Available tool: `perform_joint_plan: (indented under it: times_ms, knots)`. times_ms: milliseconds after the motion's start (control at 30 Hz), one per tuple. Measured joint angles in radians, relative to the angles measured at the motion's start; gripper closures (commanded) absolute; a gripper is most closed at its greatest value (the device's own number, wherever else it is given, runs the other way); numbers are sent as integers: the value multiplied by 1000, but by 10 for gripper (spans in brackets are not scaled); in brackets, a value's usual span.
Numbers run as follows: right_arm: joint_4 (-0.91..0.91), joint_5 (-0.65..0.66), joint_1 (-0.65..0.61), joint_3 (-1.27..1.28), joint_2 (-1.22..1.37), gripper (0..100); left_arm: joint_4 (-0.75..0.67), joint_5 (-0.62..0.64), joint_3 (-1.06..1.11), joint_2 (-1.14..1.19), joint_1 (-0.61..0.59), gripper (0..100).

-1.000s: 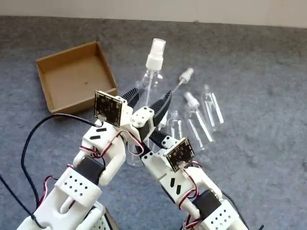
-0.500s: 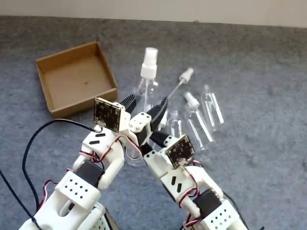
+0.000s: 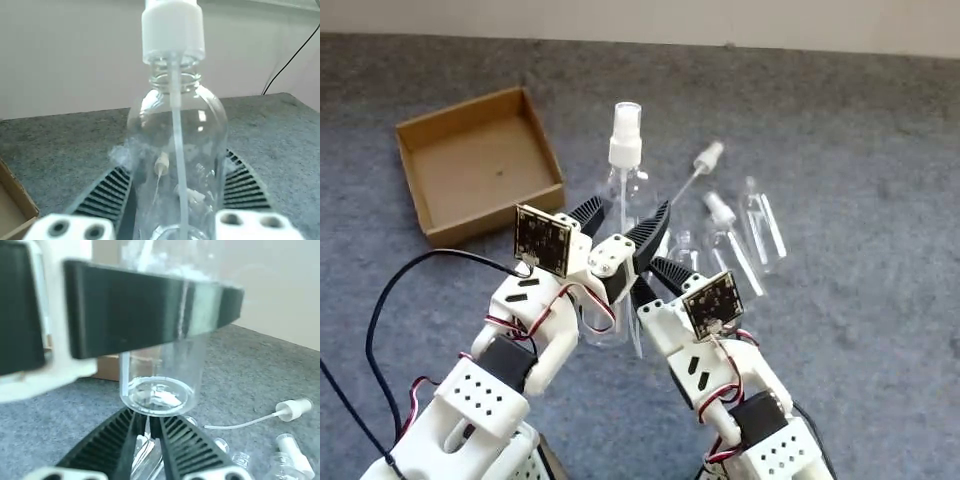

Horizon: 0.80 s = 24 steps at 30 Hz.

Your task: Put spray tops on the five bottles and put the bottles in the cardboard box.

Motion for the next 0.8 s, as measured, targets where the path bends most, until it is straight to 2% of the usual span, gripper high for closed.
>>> perform_joint_plan:
  times_ms: [600,800]
  knots:
    - [0,0,3,0,2,981,5,0,8,0,0,937]
    - [0,0,3,0,2,981,152,0,-14,-64,0,937]
